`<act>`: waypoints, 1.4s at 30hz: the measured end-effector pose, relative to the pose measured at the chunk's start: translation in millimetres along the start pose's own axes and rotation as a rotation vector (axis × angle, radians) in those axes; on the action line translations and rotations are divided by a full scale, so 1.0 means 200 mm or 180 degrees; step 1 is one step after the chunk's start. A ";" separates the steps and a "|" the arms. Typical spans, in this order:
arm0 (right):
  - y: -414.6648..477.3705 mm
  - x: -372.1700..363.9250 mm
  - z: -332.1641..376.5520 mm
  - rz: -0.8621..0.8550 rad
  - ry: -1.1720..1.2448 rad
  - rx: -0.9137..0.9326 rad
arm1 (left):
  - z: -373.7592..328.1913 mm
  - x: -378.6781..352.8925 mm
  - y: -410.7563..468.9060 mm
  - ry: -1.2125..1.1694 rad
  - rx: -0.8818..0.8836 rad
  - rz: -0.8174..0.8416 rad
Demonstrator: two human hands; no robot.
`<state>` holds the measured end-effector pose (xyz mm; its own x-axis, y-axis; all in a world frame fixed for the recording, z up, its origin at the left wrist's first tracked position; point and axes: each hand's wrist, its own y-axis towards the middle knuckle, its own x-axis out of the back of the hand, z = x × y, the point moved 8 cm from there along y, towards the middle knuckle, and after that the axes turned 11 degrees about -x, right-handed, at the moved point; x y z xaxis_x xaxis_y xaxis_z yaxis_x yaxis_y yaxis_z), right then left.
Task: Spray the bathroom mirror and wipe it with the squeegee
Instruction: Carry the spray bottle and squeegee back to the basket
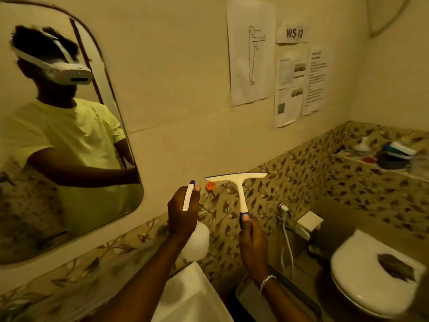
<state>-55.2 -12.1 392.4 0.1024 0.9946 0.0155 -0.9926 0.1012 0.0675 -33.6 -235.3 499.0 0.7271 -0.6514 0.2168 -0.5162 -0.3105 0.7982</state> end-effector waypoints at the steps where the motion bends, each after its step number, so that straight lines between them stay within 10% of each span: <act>1: 0.02 0.05 -0.04 -0.0023 -0.0027 -0.0058 | 0.00 -0.07 -0.02 -0.0021 0.0021 0.0061; 28: 0.18 0.91 -1.48 0.0071 -0.1874 -0.1587 | 0.45 -1.37 -1.38 -0.0024 0.1717 0.2199; 42: 0.33 0.93 -2.30 0.0692 -0.3203 -0.1544 | 0.85 -1.72 -2.11 0.0427 0.1465 0.2661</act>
<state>-132.2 190.7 -59.2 -0.2861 0.5450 0.7881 -0.8940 0.1442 -0.4242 -142.8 1.8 -7.2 0.0748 -0.7097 0.7006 -0.9971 -0.0416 0.0642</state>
